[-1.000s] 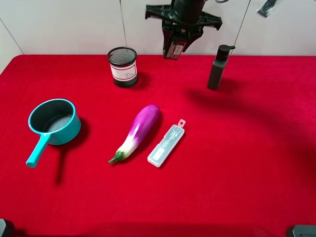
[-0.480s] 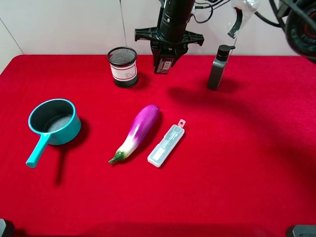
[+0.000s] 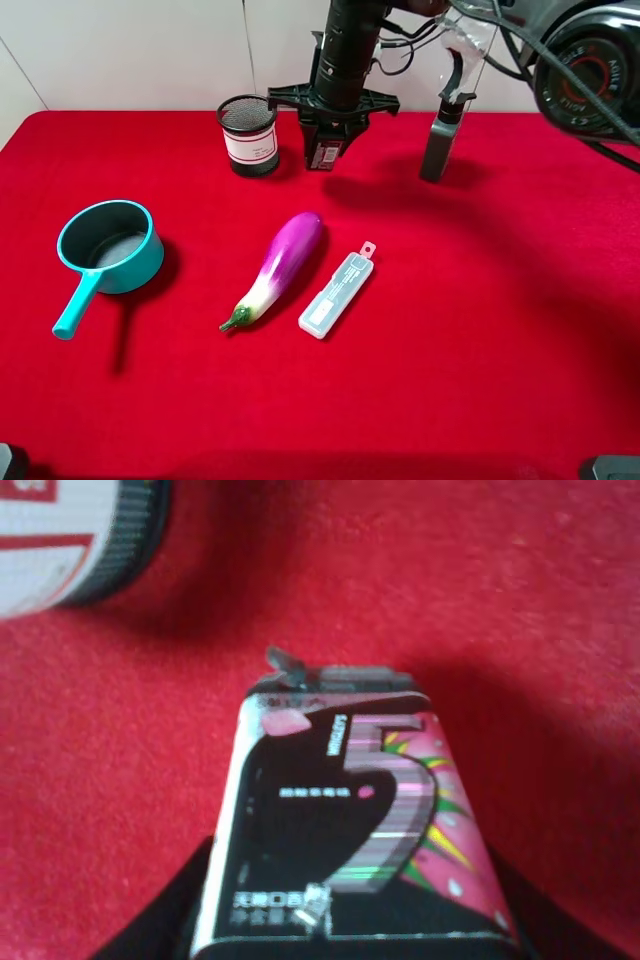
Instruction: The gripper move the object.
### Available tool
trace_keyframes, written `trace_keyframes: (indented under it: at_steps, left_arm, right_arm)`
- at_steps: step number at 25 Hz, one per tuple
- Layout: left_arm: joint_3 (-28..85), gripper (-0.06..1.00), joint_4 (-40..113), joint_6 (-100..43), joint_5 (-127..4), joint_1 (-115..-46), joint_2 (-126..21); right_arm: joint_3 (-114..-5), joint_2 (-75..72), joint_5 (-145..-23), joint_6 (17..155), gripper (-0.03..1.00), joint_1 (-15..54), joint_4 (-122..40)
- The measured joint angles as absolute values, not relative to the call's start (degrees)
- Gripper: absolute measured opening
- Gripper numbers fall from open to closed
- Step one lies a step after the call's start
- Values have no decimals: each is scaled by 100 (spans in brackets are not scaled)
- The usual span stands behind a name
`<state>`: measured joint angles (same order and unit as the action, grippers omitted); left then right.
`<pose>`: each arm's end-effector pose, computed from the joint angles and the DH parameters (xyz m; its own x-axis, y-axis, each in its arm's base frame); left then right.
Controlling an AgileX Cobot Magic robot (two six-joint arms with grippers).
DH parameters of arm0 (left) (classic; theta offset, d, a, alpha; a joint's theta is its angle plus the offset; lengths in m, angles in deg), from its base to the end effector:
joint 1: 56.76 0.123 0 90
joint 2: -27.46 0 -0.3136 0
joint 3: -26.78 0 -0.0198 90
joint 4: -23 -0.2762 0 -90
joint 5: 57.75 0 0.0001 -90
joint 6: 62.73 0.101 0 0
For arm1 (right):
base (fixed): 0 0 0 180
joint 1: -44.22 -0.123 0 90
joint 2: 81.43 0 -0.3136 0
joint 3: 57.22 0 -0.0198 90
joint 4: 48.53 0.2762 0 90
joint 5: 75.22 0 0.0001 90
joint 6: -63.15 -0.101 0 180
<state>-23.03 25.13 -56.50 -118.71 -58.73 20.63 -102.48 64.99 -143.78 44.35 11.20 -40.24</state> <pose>-0.0023 -0.0032 0.2819 -0.4551 0.1062 -0.8841 0.1048 0.9923 0.0653 0.4573 0.3134 0.1640 -0.9738 -0.1931 -0.1198 -0.2134 0.9583 0.1902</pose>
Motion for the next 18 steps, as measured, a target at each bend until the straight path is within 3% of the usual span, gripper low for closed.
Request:
trace_keyframes:
  at_steps: [18]
  left_arm:
    - [-2303, 98, 2513, -5650, -11871, -5873, 2063]
  right_arm:
    - [-10248, 6812, -13812, 4435, 33, 1120, -3860]
